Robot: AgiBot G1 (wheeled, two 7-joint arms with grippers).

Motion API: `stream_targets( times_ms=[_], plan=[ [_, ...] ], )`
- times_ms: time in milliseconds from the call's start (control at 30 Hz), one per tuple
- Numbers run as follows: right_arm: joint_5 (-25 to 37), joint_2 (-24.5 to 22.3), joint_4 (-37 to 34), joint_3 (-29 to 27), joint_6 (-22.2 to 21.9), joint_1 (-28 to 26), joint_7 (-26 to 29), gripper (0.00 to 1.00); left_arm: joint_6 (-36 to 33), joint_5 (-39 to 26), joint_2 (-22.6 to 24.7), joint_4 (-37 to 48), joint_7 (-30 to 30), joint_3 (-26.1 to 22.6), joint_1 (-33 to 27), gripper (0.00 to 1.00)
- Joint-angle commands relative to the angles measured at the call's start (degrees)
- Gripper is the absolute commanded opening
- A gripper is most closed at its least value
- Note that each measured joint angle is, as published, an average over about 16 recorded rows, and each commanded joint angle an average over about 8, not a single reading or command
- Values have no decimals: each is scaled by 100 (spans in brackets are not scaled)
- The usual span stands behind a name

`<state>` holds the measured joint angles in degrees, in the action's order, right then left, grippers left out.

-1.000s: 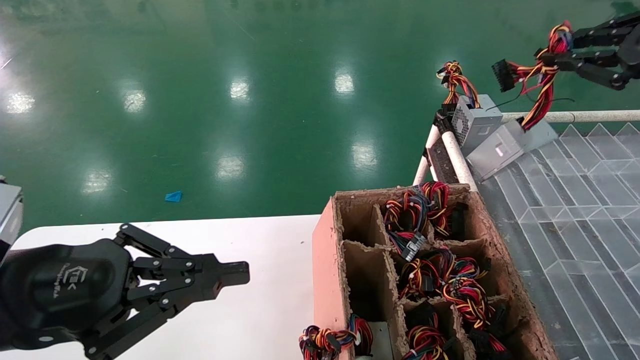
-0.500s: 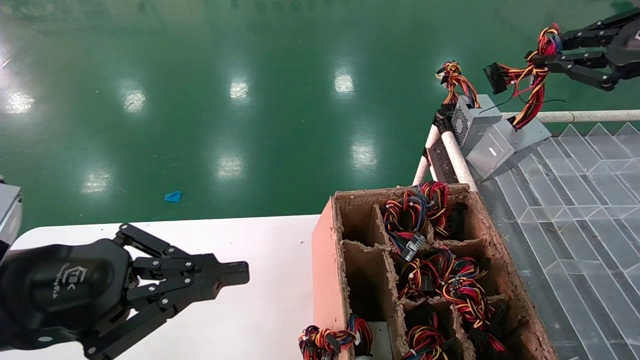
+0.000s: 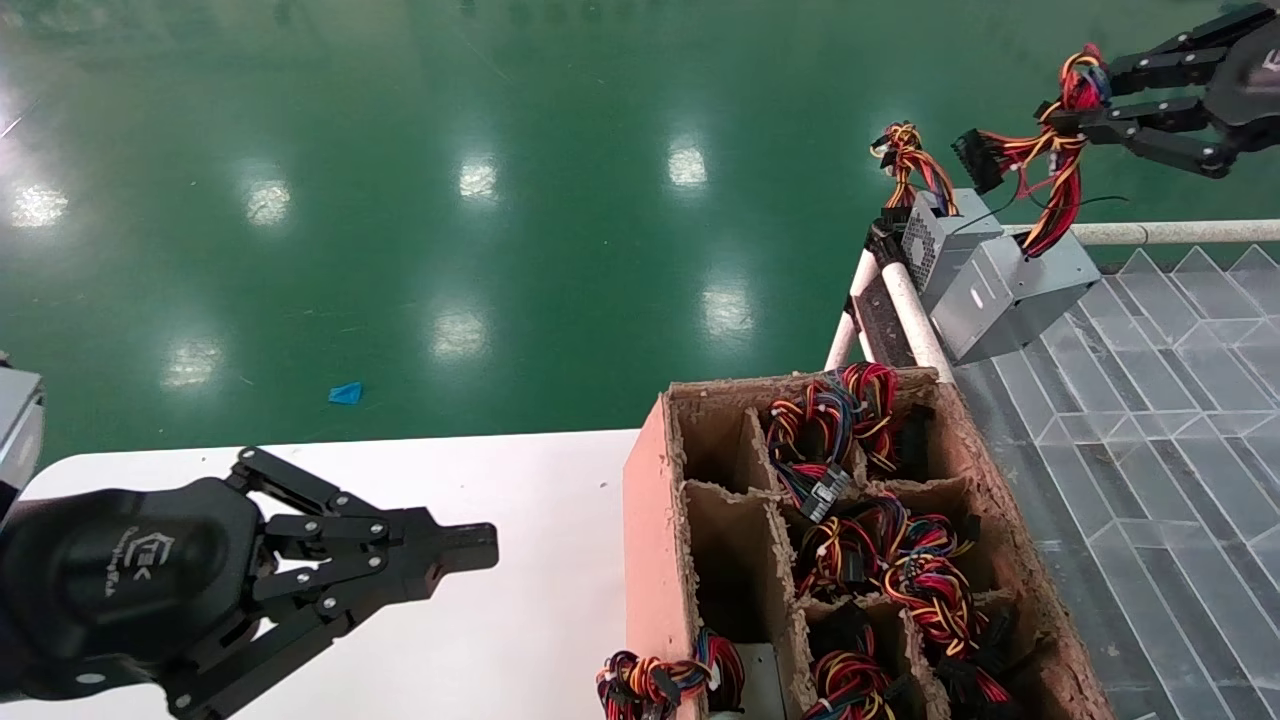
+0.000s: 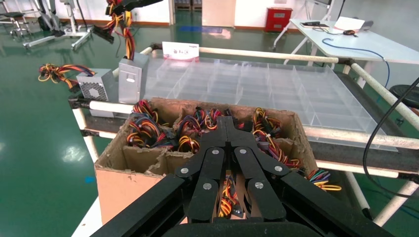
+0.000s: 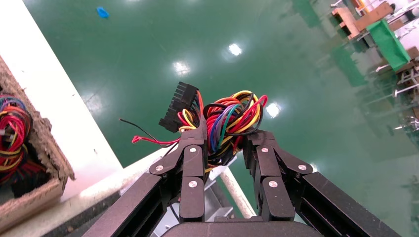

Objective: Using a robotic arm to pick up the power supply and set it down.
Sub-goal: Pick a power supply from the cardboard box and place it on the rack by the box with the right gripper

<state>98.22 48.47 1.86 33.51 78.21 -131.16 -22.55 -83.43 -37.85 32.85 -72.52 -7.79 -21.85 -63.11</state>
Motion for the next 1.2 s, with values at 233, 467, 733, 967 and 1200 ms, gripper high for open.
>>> stream_targets(
  times_ms=[233,467,733,967,1200],
  plan=[
    [94,28,-74,64,-40,-75,42,0,0,0,0,0,0,0,0,0],
    [-30,96,-254,-22,-600,168,167,0,0,0,0,0,0,-1,0,0],
    [-367,244,-372,-255,-1361,621,287,0,0,1,0,0,0,-1,0,0],
    [-629,369,-331,-435,-1804,927,324,0,0,1,0,0,1,-1,0,0],
    [-786,492,-288,-545,-2007,1130,367,0,1,1,-1,0,1,-2,0,0]
  ],
)
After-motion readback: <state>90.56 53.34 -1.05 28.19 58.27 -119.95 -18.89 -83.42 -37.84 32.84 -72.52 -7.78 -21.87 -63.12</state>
